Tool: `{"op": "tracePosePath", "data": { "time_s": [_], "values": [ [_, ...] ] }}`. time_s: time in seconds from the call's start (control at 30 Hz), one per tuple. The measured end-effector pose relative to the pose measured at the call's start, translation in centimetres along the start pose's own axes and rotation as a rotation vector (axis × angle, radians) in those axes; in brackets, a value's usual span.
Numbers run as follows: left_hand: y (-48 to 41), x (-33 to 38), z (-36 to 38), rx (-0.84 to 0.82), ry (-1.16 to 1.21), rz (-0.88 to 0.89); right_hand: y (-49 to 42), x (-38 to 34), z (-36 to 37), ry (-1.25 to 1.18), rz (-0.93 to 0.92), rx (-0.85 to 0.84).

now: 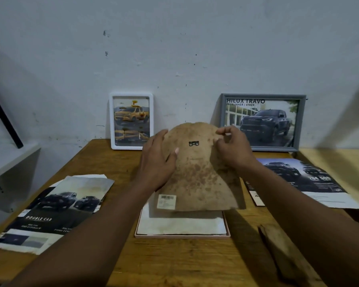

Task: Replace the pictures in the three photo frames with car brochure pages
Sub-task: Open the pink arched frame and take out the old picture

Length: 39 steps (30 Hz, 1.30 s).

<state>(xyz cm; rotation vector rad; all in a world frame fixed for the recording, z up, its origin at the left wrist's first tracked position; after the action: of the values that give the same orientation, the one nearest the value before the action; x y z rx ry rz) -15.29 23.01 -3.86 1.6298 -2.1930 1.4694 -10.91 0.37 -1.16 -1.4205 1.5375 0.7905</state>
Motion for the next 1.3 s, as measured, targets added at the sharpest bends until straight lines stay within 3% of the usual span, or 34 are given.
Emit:
{"op": "tracePosePath", "data": {
  "time_s": [0.2,0.33,0.57,0.73,0.87,0.97,1.1,1.2,1.3],
  "values": [
    [-2.0,4.3,6.0,-0.248,0.105,0.023,-3.7,0.8,-7.4,0.251,-0.008,0.109],
    [-1.2,6.0,10.4,-0.428,0.136,0.041,-5.3,4.4,-10.8,0.396,0.106,0.108],
    [0.8,3.5,13.6,-0.615,0.005,0.000,-6.5,10.8,-10.0,0.439,0.276,0.046],
    [1.1,2.3,12.8,-0.570,-0.040,0.041,-6.0,11.6,-6.8,0.457,0.275,-0.022],
    [1.0,2.1,11.0,-0.529,-0.105,0.009,-4.7,11.1,-4.7,0.671,0.290,0.039],
    [1.1,1.3,9.1,-0.527,-0.159,-0.003,-2.5,8.6,-2.4,0.651,0.149,0.030],
    [1.9,-1.0,6.4,-0.475,-0.163,-0.039,1.4,5.2,2.8,0.478,-0.089,-0.205],
    [3.1,-2.9,4.4,-0.431,-0.170,-0.071,3.2,4.4,6.1,0.660,-0.214,-0.262],
    [4.6,-4.2,2.8,-0.447,-0.184,-0.139,3.9,4.8,7.2,0.812,-0.202,-0.180]
  ]
}}
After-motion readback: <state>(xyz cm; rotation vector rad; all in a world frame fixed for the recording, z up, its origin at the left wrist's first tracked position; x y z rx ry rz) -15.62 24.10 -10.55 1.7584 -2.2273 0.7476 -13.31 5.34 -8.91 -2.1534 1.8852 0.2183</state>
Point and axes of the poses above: each hand's wrist, its own y-axis away from the middle knuckle, its own z-axis out of the palm, x = y × z, the point moved 5 cm from there along -y, towards the middle knuckle, and after that the axes turned 12 degrees about z, right-handed, at the moved point
